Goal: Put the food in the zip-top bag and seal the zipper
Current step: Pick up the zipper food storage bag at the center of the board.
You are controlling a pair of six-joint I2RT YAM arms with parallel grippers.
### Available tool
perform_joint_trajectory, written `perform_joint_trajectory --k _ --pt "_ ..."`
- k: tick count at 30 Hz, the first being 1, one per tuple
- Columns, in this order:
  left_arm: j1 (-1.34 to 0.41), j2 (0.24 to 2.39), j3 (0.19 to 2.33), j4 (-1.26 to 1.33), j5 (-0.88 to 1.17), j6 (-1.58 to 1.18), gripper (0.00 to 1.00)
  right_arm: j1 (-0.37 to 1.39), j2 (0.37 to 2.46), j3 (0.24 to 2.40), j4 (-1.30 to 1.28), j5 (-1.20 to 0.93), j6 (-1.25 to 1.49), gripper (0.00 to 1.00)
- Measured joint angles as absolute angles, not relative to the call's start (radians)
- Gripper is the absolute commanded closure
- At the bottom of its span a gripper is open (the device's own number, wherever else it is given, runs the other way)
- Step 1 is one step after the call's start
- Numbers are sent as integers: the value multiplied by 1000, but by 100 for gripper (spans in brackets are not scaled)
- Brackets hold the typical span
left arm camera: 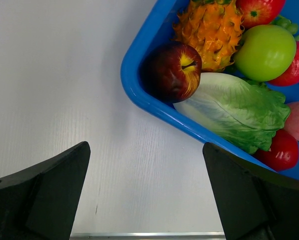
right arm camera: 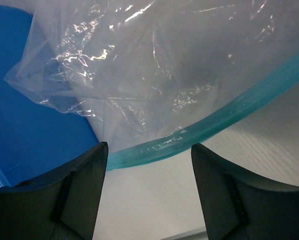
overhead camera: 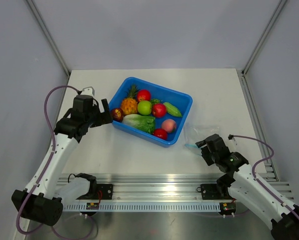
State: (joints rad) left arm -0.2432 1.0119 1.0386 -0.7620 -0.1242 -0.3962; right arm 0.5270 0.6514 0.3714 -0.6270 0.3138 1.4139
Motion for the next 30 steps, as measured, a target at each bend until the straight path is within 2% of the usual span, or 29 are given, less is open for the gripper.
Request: perform_joint_trajectory --k 1,4,5,11,15,23,30 --pt "-248 1015 1040 -762 -125 -396 1 521 656 368 -616 317 1416 33" --pt "-264 1019 1040 -762 -126 -397 1 505 681 367 -577 327 1414 44" --pt "-269 1022 1041 -762 -126 -397 1 501 688 367 -567 331 1412 51" --pt "-302 1044 1056 -771 -123 -388 1 456 740 367 -508 339 1381 70" --pt "-353 1056 1088 -768 -123 -378 1 434 764 366 -482 336 1371 98" --pt "-473 1071 1172 -767 -76 -351 1 431 707 400 -509 332 1353 100" --pt "-671 1172 1264 -685 -3 -363 7 430 748 639 -570 341 1343 100"
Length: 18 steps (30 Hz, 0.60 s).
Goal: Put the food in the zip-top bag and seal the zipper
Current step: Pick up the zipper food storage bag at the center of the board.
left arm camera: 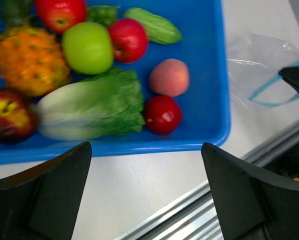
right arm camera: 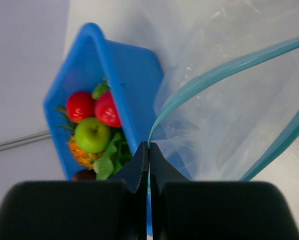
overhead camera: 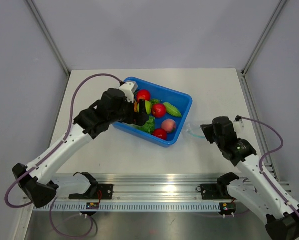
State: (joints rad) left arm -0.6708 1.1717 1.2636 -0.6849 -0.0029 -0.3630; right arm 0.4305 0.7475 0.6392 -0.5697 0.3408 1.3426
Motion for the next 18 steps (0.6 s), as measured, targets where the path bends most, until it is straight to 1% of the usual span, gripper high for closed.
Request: perform_joint_trajectory --k 4,5,7,18 --pt "-752 1242 1264 -622 54 -402 9 430 808 806 -609 359 1370 100" --pt "-769 1261 1264 -607 67 -416 11 430 825 840 -619 359 1380 100" --pt "-795 1293 1264 -574 91 -451 11 430 851 884 -626 362 1397 100" --pt "-841 1406 1289 -365 228 -699 9 429 880 928 -635 416 1444 100"
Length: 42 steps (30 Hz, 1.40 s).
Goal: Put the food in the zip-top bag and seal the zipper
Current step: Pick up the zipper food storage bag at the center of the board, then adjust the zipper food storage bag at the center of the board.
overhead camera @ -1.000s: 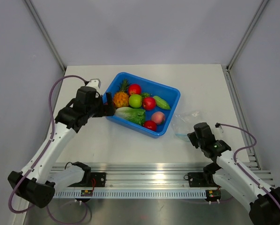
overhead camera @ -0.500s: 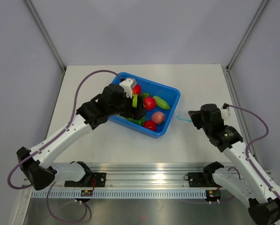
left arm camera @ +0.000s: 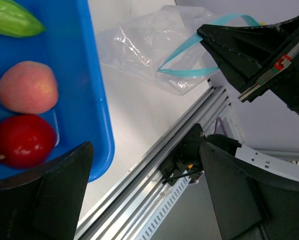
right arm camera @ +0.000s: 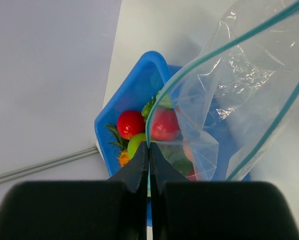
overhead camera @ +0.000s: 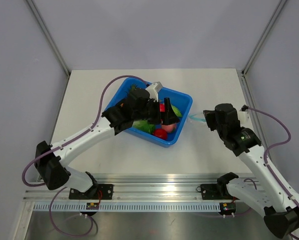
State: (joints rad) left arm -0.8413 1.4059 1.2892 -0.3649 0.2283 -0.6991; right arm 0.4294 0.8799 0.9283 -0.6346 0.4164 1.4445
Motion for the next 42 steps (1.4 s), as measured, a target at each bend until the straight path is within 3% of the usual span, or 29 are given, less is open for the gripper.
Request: perform_joint_trajectory --k 15,17,28,42 --pt "-875 1620 1497 -293 319 -790 11 427 752 1039 -714 644 1369 100" --pt "-875 1654 1519 -275 328 -812 18 427 762 1039 -713 645 1364 100" --pt "-881 1732 1610 -299 321 -821 17 426 859 1043 -679 633 1274 100" --pt "-881 1815 1747 -395 320 -797 18 349 977 1118 -599 450 1101 100"
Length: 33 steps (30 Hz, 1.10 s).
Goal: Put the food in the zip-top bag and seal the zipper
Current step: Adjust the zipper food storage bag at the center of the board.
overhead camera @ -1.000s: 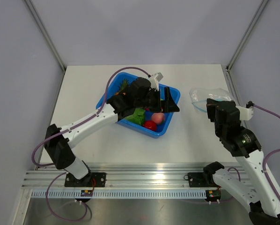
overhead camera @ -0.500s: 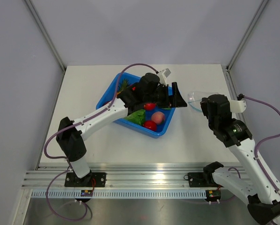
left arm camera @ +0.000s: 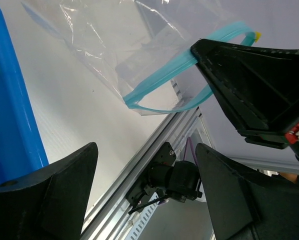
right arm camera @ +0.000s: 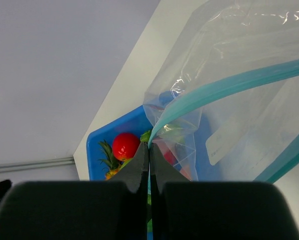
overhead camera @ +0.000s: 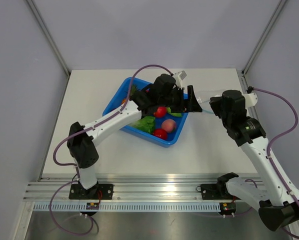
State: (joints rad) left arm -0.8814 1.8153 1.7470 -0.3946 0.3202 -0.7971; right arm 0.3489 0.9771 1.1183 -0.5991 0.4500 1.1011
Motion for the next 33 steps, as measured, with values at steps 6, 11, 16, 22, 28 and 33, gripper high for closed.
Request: perform_joint_trajectory --k 6,11,16,22,28,33 --pt "-881 1848 1759 -406 322 -796 18 338 973 1118 -586 398 1077 100" --pt "-882 1908 1842 -440 322 -776 18 337 967 1118 -561 356 1050 100" --pt "-882 1935 1886 -455 323 -768 19 337 948 1118 -548 336 1036 100" --pt "-882 1954 1890 -459 325 -771 35 337 927 1118 -541 318 1030 100" --pt "-881 1955 1890 -467 315 -773 22 337 923 1111 -532 296 1023 100" --pt "-875 1955 1888 -450 310 -801 35 337 920 1099 -520 294 1020 100"
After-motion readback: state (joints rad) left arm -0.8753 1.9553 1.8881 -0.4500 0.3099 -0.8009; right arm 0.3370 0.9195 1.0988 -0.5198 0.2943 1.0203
